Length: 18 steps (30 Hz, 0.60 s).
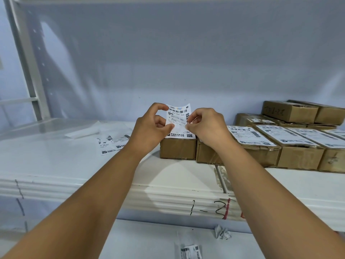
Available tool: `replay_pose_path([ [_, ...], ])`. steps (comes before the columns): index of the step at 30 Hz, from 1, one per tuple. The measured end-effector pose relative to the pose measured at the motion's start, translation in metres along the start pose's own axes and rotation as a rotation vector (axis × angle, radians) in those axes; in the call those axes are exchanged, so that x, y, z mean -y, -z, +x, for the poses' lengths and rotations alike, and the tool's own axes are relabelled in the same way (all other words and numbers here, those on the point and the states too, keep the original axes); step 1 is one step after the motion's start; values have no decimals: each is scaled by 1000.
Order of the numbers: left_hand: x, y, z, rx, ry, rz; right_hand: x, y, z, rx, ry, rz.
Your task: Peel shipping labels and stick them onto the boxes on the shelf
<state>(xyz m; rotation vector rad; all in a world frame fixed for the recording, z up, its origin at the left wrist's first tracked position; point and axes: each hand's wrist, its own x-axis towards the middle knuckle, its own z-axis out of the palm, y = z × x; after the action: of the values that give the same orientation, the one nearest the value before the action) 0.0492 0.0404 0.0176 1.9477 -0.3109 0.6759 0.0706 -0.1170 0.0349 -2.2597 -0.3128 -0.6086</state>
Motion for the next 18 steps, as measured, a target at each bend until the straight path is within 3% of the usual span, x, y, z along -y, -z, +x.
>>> replay_pose_path([
  [18, 6, -3, 0, 79, -114, 269, 2, -3, -2, 75, 114, -141],
])
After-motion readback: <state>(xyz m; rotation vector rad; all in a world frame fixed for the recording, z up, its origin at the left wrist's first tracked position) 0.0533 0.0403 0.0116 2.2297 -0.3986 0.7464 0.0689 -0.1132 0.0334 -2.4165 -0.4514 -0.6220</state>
